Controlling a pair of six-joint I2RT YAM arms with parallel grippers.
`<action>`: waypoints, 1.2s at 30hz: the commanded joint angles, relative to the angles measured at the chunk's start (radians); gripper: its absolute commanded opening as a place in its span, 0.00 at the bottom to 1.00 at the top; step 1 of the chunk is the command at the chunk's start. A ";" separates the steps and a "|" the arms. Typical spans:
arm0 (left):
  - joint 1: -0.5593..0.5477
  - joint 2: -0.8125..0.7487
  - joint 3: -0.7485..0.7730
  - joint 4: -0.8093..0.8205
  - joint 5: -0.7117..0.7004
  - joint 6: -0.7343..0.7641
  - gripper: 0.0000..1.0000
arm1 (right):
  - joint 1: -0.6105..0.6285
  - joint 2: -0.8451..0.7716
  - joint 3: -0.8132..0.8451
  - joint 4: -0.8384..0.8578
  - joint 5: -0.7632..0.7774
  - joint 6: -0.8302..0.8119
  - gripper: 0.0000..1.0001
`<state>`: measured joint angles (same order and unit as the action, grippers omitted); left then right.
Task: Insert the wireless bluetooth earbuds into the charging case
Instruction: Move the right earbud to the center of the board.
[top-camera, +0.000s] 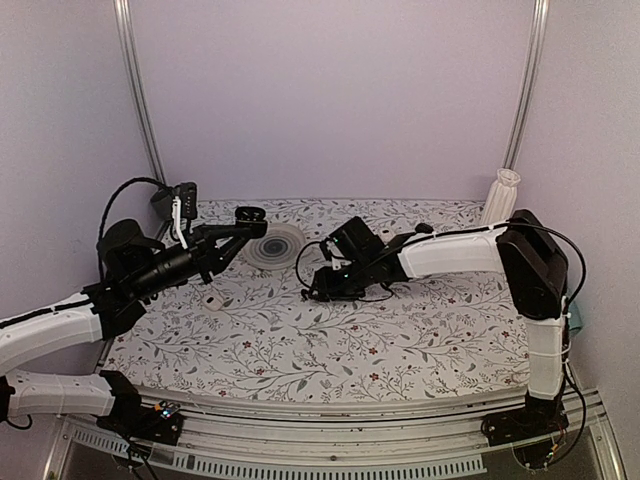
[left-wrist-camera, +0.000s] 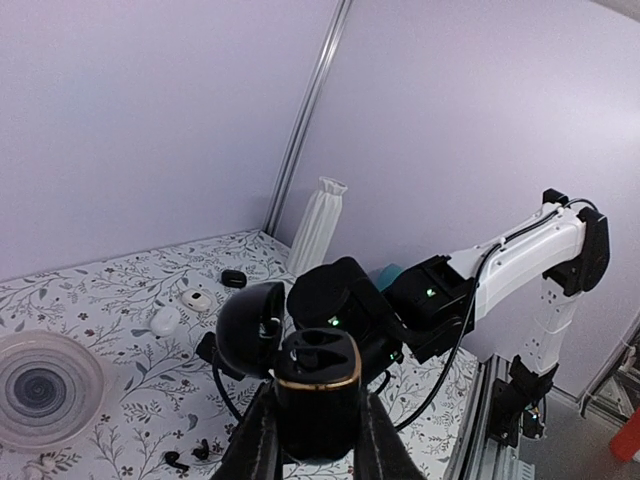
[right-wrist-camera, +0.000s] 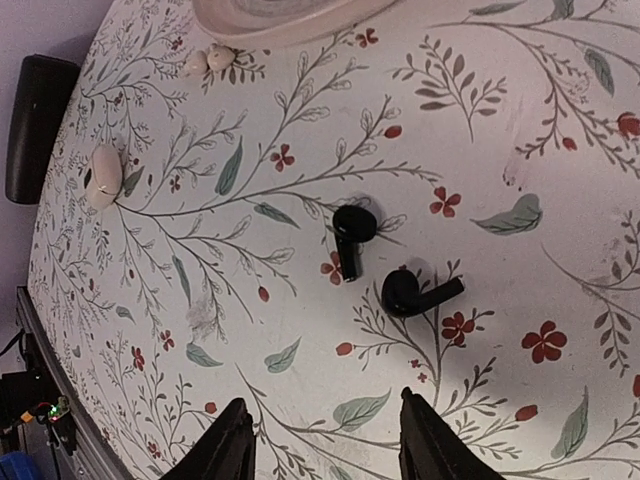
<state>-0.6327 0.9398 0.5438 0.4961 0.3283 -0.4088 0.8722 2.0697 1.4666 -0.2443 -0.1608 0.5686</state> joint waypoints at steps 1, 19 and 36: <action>0.015 -0.016 -0.006 0.005 0.003 -0.006 0.00 | 0.008 0.049 0.022 -0.015 -0.016 0.072 0.49; 0.019 -0.026 -0.013 0.007 0.012 -0.015 0.00 | 0.014 0.115 0.076 -0.003 0.038 0.090 0.46; 0.021 -0.017 -0.013 0.021 0.023 -0.024 0.00 | 0.022 0.139 0.080 -0.017 0.032 0.117 0.44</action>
<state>-0.6235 0.9279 0.5396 0.4950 0.3393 -0.4236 0.8860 2.1818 1.5551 -0.2764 -0.1360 0.6662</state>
